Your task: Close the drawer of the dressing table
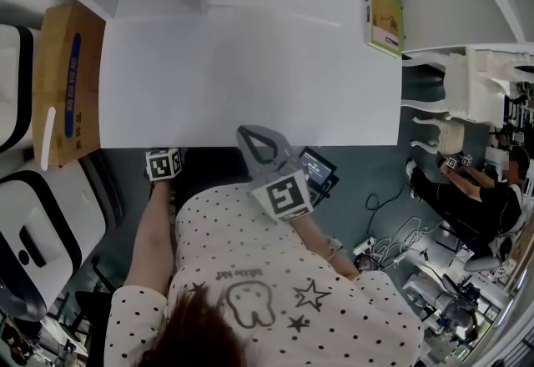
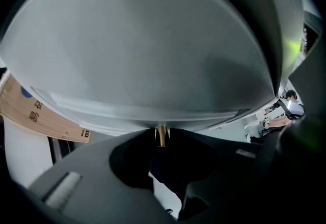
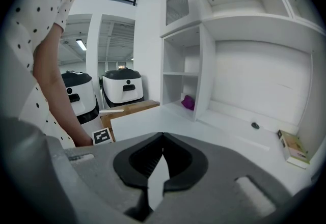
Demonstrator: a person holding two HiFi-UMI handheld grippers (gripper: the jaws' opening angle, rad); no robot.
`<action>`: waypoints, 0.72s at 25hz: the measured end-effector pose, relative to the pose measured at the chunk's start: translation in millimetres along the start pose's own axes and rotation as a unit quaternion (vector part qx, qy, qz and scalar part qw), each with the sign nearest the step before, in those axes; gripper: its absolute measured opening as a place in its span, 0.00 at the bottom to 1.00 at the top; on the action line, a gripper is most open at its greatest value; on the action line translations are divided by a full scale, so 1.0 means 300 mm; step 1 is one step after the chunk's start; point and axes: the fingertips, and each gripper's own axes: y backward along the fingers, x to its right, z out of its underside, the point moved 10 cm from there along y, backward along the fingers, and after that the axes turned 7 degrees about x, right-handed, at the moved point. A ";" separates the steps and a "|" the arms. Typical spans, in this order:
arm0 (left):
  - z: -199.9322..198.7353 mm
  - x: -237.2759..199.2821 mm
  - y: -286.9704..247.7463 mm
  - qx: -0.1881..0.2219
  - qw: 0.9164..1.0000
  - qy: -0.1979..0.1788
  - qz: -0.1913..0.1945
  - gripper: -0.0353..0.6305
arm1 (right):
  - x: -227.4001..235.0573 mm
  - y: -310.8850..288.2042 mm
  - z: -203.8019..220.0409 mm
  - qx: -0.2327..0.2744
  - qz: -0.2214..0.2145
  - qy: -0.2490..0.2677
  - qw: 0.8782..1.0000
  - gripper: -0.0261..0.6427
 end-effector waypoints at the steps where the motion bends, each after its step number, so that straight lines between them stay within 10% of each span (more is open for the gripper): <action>1: 0.000 0.002 0.003 -0.002 1.000 -0.003 -0.001 0.19 | 0.001 0.003 0.002 0.000 0.001 0.000 1.000 0.04; 18: -0.004 0.045 0.142 0.062 0.997 -0.025 -0.047 0.05 | 0.023 0.075 0.018 0.022 0.018 0.004 1.000 0.04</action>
